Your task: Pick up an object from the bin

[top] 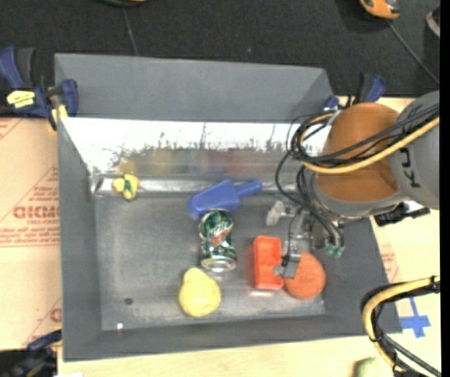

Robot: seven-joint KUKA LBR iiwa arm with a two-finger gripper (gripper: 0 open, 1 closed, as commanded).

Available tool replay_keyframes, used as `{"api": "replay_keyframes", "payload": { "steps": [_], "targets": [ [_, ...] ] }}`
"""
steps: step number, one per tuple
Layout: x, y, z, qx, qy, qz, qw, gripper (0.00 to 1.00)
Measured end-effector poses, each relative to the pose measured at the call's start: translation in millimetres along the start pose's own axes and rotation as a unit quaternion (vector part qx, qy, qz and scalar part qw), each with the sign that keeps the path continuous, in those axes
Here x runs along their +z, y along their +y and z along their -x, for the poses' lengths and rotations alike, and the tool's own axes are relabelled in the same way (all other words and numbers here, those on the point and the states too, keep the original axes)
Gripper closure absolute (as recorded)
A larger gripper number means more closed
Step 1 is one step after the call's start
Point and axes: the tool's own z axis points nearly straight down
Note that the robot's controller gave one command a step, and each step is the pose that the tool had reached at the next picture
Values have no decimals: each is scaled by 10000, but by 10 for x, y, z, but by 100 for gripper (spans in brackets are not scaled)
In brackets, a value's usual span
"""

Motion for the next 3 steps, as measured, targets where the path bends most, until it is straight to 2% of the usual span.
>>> {"api": "replay_keyframes", "payload": {
  "steps": [1, 2, 3],
  "targets": [
    [432, 51, 146, 310, -43, 6, 9995, 0],
    [714, 90, 58, 613, 3, 7, 9981, 0],
    [125, 77, 119, 644, 8, 3, 9979, 0]
  ]
}}
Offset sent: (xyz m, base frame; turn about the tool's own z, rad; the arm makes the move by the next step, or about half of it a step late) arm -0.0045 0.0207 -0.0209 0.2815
